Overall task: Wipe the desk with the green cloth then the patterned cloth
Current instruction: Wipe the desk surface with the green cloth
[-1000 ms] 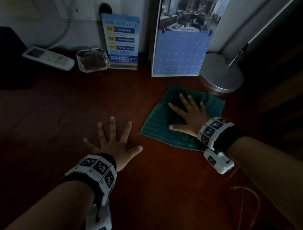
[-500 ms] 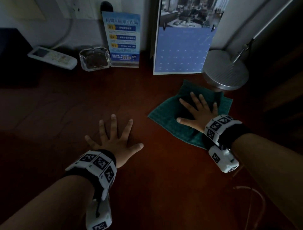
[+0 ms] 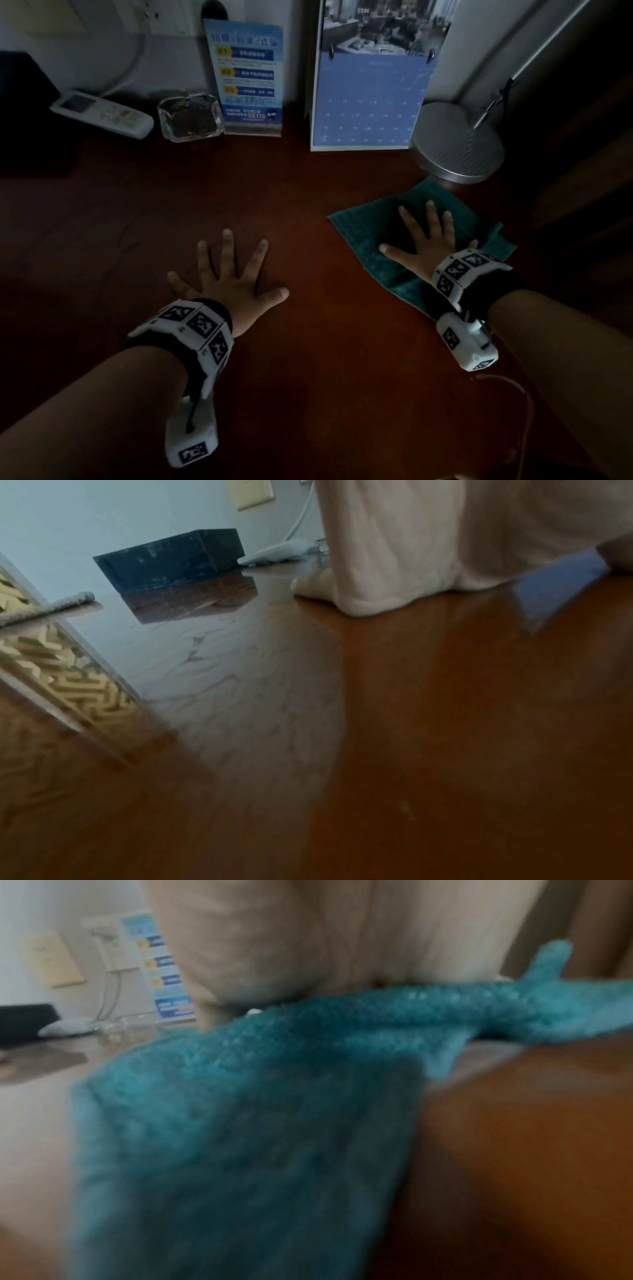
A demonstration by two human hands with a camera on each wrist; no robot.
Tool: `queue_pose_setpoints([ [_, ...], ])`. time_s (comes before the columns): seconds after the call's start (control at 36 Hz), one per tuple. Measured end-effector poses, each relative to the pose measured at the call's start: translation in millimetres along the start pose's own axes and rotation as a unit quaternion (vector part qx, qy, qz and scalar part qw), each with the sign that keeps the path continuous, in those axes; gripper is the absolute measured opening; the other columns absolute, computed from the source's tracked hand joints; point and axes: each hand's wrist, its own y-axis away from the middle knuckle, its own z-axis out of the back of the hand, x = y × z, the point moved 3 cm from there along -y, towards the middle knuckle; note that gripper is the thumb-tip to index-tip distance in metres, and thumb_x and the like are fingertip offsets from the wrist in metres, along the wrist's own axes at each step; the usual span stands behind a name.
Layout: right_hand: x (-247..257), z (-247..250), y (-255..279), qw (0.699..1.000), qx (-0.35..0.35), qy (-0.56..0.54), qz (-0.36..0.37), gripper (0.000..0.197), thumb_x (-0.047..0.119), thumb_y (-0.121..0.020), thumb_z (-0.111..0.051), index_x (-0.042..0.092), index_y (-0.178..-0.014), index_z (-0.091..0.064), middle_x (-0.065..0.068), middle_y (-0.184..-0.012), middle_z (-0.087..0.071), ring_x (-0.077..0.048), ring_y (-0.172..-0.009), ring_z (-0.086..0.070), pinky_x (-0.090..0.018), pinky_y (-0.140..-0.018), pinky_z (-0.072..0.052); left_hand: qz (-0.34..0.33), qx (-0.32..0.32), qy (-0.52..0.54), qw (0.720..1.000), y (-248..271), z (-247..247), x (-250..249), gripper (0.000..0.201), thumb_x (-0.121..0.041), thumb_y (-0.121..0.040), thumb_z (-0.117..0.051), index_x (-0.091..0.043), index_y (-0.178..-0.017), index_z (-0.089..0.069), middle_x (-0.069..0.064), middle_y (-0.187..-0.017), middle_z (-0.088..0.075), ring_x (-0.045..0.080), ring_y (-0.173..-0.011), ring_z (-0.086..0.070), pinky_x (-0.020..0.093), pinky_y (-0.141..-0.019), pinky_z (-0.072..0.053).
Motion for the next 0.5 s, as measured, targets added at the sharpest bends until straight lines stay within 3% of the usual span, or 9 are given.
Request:
queue_pose_setpoints([
  [0.5,-18.5,-25.0,34.6,0.998,-0.02,-0.031,-0.057,0.083,0.087,-0.073,-0.026,0.058,-0.138,0.017,0.011,-0.152,0.032,-0.025,-0.143,0.024,-0.071,-0.105,0.001,0.009,-0.04,-0.013,0.999,2.8,-0.8,-1.4,0.082,-0.081,-0.078,-0.022,-0.052,-0.137,0.026,-0.004,-0.147,0.042,0.031,-0.137,0.033,0.07,-0.106,0.006],
])
